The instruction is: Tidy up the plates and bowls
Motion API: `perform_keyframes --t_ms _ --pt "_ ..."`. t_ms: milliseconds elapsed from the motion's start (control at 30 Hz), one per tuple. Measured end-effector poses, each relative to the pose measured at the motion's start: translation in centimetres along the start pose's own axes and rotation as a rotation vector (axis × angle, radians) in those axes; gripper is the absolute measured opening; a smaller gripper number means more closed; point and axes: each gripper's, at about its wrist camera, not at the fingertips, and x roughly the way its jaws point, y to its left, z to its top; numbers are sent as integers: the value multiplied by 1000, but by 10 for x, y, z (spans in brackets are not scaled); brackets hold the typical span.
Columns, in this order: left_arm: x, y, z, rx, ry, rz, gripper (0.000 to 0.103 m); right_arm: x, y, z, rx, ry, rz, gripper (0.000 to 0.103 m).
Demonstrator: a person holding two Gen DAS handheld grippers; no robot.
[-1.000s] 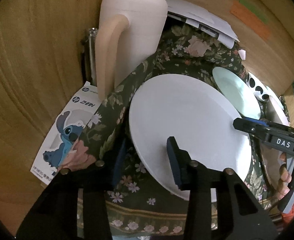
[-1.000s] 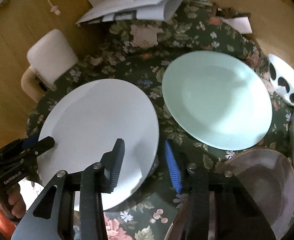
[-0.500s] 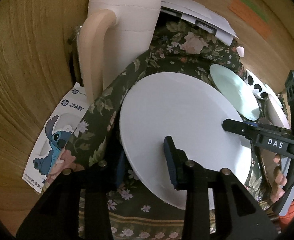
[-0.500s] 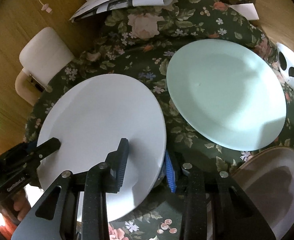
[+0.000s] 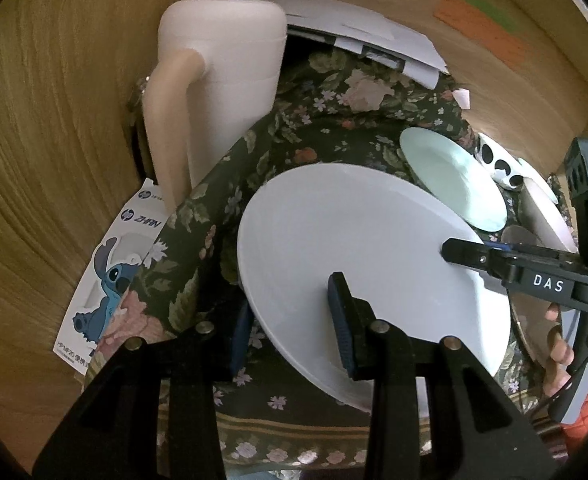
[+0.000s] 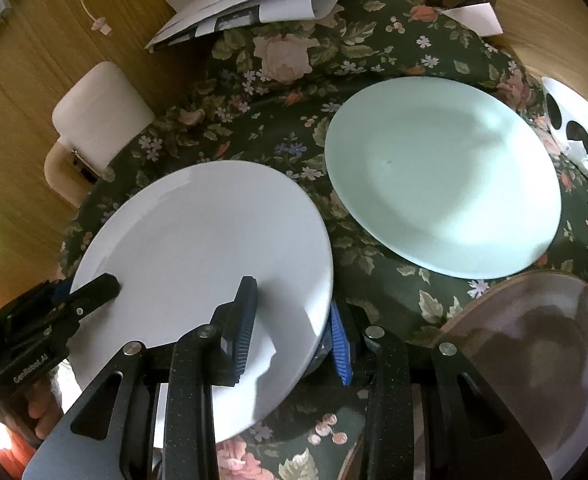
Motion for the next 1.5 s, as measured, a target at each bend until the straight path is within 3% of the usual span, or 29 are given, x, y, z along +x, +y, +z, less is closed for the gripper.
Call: perform_keyframes --t_ms 600,1033,1500 --pt "-25 -34 9 41 -52 -26 36 -50 -7 -11 -1 -98 -25 31" --pt "-38 -82 14 101 -83 -82 36 -96 -35 -26 26 -176 -48 31" --pt "-40 -138 1 156 -62 -128 37 -136 -75 -56 84 -205 -101 31"
